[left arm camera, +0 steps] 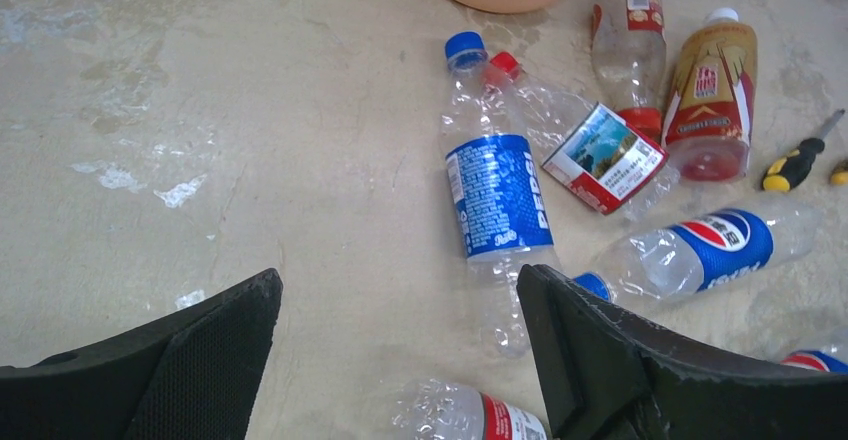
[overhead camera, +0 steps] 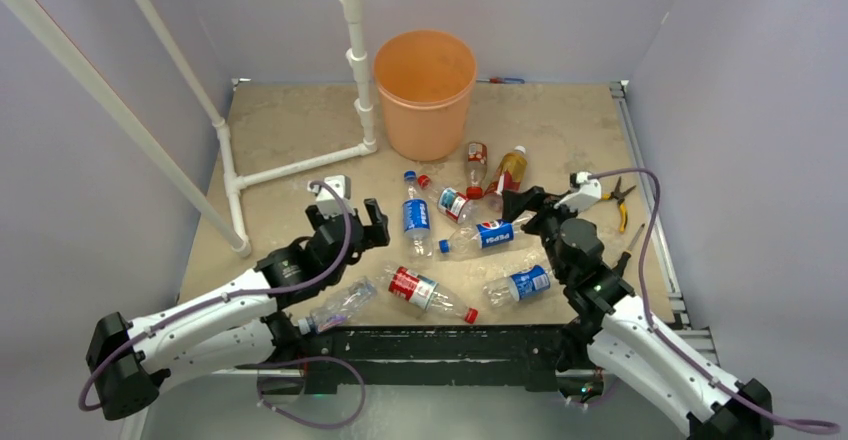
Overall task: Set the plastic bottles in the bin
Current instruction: Pick up the plastic bottle at the center of the board.
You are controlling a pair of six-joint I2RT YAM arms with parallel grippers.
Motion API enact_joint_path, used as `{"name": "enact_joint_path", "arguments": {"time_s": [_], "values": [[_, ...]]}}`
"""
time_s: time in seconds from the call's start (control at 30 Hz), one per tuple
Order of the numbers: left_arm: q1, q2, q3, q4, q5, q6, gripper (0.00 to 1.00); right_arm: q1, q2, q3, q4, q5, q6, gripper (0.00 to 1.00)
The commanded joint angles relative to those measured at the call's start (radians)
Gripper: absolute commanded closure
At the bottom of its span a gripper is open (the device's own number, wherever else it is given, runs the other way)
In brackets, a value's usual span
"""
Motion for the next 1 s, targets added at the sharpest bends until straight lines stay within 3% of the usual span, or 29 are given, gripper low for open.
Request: {"name": "enact_joint_path", "arguments": {"time_s": [0.0, 0.13, 0.47, 0.7, 0.87, 0.97], "values": [[-0.084, 0.023, 0.018, -0.002, -0.078, 0.039, 0.12, 0.0, 0.058, 0.073, -0.064, 0.02, 0.023, 0.06], [-0.153, 0.064, 0.044, -0.024, -0.151, 0.023, 0.14, 0.0, 0.108, 0.104, -0.103, 0.029, 0.062, 0.07], [-0.157, -0.018, -0.018, -0.006, -0.15, -0.009, 0.15, 0.0, 0.252, 0.14, -0.198, 0.007, 0.131, 0.09], [-0.157, 0.012, -0.026, -0.025, -0.163, -0.055, 0.1, 0.0, 0.261, 0.169, -0.321, -0.009, 0.277, 0.01], [-0.155, 0.092, -0.033, 0.047, -0.108, -0.066, 0.05, 0.0, 0.24, 0.143, -0.336, -0.03, 0.301, 0.01], [-0.15, 0.24, 0.039, 0.063, -0.083, -0.086, 0.05, 0.0, 0.241, 0.133, -0.332, -0.039, 0.303, 0.01]]}}
